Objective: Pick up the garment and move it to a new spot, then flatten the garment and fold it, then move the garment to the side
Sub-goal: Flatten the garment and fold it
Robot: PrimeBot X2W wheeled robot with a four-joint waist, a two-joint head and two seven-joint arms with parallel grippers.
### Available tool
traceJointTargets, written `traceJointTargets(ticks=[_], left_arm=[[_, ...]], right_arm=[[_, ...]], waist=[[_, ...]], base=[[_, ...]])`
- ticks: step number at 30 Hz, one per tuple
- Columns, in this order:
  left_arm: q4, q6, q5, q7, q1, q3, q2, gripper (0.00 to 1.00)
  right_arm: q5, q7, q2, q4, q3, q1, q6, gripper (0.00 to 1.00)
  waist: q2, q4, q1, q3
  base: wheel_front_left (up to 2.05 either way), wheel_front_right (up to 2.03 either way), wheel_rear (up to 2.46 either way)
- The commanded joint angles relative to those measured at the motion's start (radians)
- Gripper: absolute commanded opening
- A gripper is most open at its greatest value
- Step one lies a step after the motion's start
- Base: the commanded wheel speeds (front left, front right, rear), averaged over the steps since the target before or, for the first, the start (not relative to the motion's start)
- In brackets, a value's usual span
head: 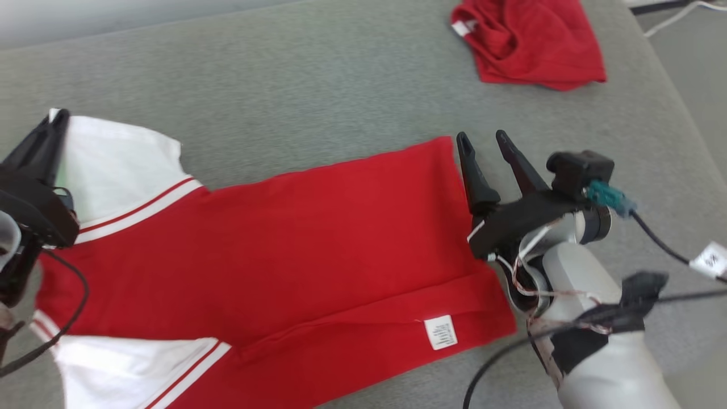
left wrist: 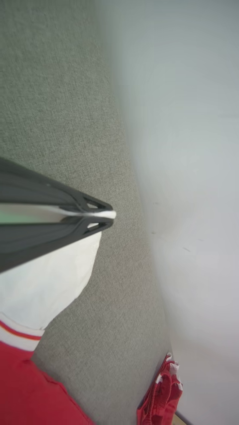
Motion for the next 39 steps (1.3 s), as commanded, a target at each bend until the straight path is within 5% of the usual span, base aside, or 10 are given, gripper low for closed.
traceJointTargets(ticks=[1,18,19,21,22,24,25,39], left_arm=[[-0.011,0.000,-0.003,-0.013,0.016,-0.003,0.002,0.00],[-0.187,0.023,0.013,-0.047,0.062,-0.042,-0.025,0.00],[-0.195,0.025,0.012,-0.045,0.064,-0.044,-0.023,0.00],[-0.212,0.026,0.013,-0.042,0.067,-0.047,-0.022,0.00],[-0.212,0.026,0.013,-0.042,0.067,-0.047,-0.022,0.00],[-0.226,0.031,0.012,-0.041,0.069,-0.048,-0.021,0.00],[-0.232,0.033,0.012,-0.039,0.070,-0.049,-0.020,0.00],[-0.300,0.054,-0.007,-0.089,0.147,-0.043,-0.012,0.00]], right_arm=[[0.008,0.009,0.001,0.028,-0.002,-0.022,-0.001,1.00],[-0.089,0.075,0.008,0.474,-0.084,-0.241,-0.001,1.00],[-0.093,0.073,0.010,0.494,-0.091,-0.248,-0.001,0.95],[-0.102,0.060,0.014,0.527,-0.103,-0.264,-0.001,0.42],[-0.102,0.060,0.014,0.527,-0.103,-0.264,-0.001,0.42],[-0.115,0.039,0.018,0.556,-0.117,-0.279,-0.001,0.08],[-0.122,0.031,0.020,0.568,-0.121,-0.284,-0.001,0.02],[-0.100,-0.101,0.033,0.591,-0.110,-0.256,-0.001,0.00]], waist=[[0.0000,0.035,0.0000,-0.013],[0.0000,0.116,0.0000,-0.012],[0.0000,0.116,0.0000,-0.011],[0.0000,0.117,0.0000,-0.008],[0.0000,0.117,0.0000,-0.008],[0.0000,0.118,0.0000,-0.004],[0.0000,0.119,0.0000,-0.002],[0.0000,0.137,0.0000,-0.047]], base=[[0.00,0.00,0.00],[0.00,0.00,0.00],[0.00,0.00,0.00],[0.00,0.00,0.00],[0.00,0.00,0.00],[0.00,0.00,0.00],[0.00,0.00,0.00],[0.00,0.00,0.00]])
